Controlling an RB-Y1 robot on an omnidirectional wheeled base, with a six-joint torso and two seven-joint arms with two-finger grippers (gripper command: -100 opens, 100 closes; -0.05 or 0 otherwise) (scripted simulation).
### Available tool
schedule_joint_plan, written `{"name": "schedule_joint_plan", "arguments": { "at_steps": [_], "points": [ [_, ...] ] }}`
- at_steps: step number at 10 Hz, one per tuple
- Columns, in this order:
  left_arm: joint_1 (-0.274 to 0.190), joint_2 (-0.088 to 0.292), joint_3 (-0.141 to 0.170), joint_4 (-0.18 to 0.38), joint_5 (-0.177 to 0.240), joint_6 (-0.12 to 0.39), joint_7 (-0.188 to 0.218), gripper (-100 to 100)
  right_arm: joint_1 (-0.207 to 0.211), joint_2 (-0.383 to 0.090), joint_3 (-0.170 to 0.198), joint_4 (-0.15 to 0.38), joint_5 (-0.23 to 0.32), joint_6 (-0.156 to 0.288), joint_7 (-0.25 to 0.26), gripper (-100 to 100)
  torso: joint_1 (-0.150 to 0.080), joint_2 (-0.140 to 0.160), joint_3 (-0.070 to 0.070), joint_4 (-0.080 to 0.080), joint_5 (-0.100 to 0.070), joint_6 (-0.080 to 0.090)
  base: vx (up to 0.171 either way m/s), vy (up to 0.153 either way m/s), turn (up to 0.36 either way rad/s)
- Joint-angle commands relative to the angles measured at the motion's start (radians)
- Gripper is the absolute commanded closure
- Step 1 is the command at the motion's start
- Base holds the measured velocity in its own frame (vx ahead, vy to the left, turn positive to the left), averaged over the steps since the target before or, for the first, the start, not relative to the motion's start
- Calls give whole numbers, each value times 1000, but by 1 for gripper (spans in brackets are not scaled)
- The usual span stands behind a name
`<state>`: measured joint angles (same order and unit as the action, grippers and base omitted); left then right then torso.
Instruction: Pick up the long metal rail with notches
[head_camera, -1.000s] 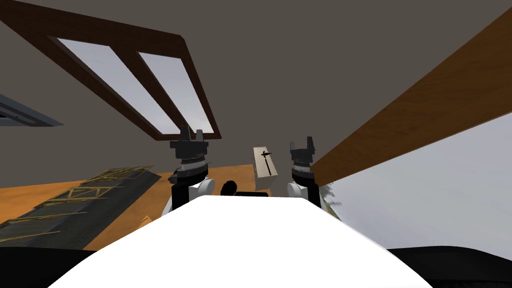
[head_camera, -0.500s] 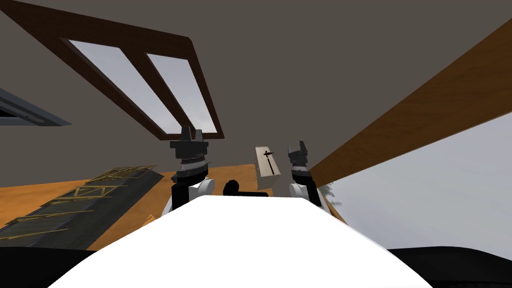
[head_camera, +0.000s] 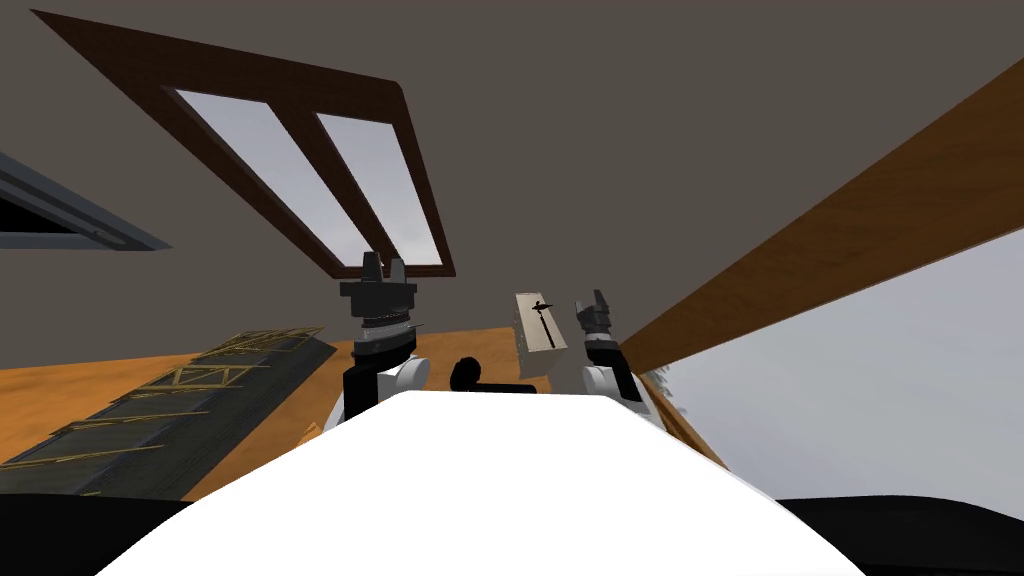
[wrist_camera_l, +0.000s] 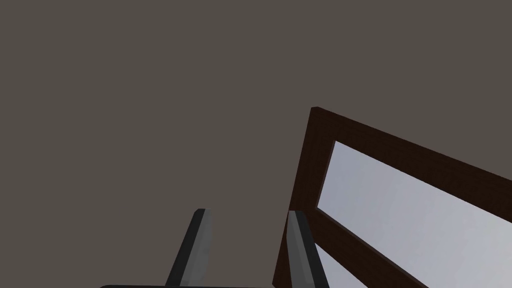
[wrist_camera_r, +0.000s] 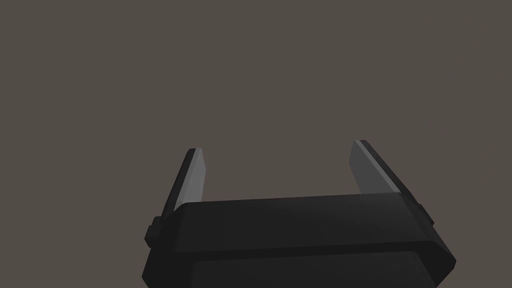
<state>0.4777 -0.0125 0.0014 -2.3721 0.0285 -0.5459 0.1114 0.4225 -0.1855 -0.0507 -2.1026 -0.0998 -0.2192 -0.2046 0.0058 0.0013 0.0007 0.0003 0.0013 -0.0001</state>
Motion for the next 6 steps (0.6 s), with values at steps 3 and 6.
{"name": "schedule_joint_plan", "arguments": {
  "at_steps": [3,6],
  "points": [
    [0,0,0,0,0,0,0,0,-7,-18,-45,94,-18,97,-47,-100,0,0,0,0,0,0,-8,97,39],
    [0,0,0,0,0,0,0,0,-18,-24,-67,143,-27,146,-68,-100,0,-1,-1,0,0,0,0,81,34]
  ]
}}
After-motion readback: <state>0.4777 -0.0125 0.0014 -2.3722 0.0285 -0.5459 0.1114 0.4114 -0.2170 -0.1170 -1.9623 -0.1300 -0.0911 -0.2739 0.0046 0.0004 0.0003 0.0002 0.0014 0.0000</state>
